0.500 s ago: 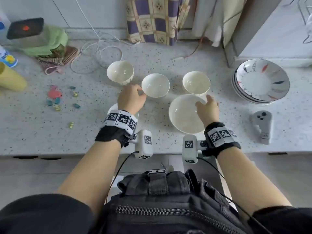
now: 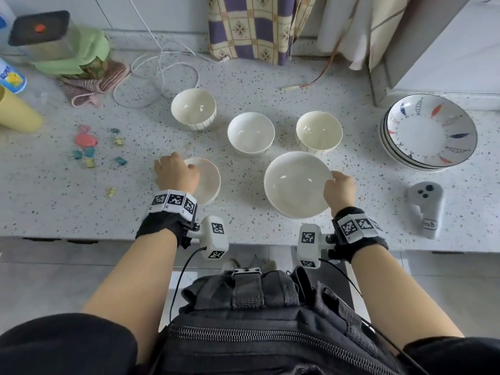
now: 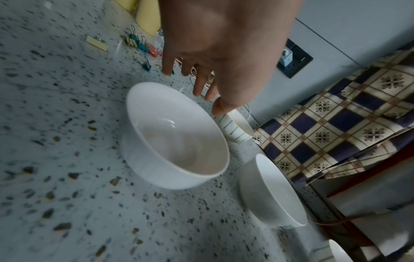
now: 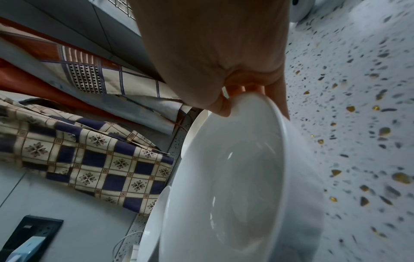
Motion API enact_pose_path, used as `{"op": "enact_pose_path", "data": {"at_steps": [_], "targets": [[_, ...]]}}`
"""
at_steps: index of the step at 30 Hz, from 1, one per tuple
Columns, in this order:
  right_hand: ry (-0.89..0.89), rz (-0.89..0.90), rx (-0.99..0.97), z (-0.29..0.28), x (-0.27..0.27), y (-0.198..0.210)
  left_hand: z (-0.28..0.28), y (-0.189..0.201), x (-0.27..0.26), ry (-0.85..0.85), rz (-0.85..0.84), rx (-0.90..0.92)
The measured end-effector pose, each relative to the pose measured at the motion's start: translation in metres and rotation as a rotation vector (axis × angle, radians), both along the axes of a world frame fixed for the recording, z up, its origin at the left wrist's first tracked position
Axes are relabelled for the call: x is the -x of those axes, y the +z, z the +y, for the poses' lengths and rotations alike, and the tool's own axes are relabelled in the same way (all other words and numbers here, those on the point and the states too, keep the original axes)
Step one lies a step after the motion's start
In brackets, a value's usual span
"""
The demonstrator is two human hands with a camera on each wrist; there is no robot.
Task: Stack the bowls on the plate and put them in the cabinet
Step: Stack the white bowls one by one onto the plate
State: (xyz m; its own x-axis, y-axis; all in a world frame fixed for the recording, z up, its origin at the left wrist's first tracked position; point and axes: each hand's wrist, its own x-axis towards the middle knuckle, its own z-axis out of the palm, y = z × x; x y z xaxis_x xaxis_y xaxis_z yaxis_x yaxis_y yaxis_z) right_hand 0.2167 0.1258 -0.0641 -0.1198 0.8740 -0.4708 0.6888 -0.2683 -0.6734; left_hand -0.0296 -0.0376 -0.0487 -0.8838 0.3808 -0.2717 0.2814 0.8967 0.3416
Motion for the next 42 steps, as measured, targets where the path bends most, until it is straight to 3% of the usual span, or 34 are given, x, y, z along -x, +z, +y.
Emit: {"op": "enact_pose_path", "data": {"at_steps": [8, 15, 22, 28, 34, 42], "targets": [[0.015, -0.007, 0.093, -0.031, 0.018, 0.006, -0.025, -0.007, 0.017, -0.088, -0.116, 0.057], [-0.1, 0.095, 0.192, -0.058, 0.025, 0.01, -0.036, -0.007, 0.02, -0.119, -0.217, 0.063], [-0.158, 0.199, 0.233, -0.075, 0.019, 0.009, -0.029, 0.023, 0.028, -0.213, -0.037, -0.198], [-0.159, 0.231, 0.225, -0.079, 0.01, 0.01, 0.008, 0.067, 0.0, -0.53, -0.04, -0.425], [-0.089, 0.203, 0.232, -0.077, -0.001, 0.011, 0.036, 0.057, -0.043, -0.816, -0.11, -0.285], [0.006, 0.2, 0.283, -0.072, -0.011, 0.012, 0.041, 0.038, -0.071, -0.791, -0.134, -0.114]]}}
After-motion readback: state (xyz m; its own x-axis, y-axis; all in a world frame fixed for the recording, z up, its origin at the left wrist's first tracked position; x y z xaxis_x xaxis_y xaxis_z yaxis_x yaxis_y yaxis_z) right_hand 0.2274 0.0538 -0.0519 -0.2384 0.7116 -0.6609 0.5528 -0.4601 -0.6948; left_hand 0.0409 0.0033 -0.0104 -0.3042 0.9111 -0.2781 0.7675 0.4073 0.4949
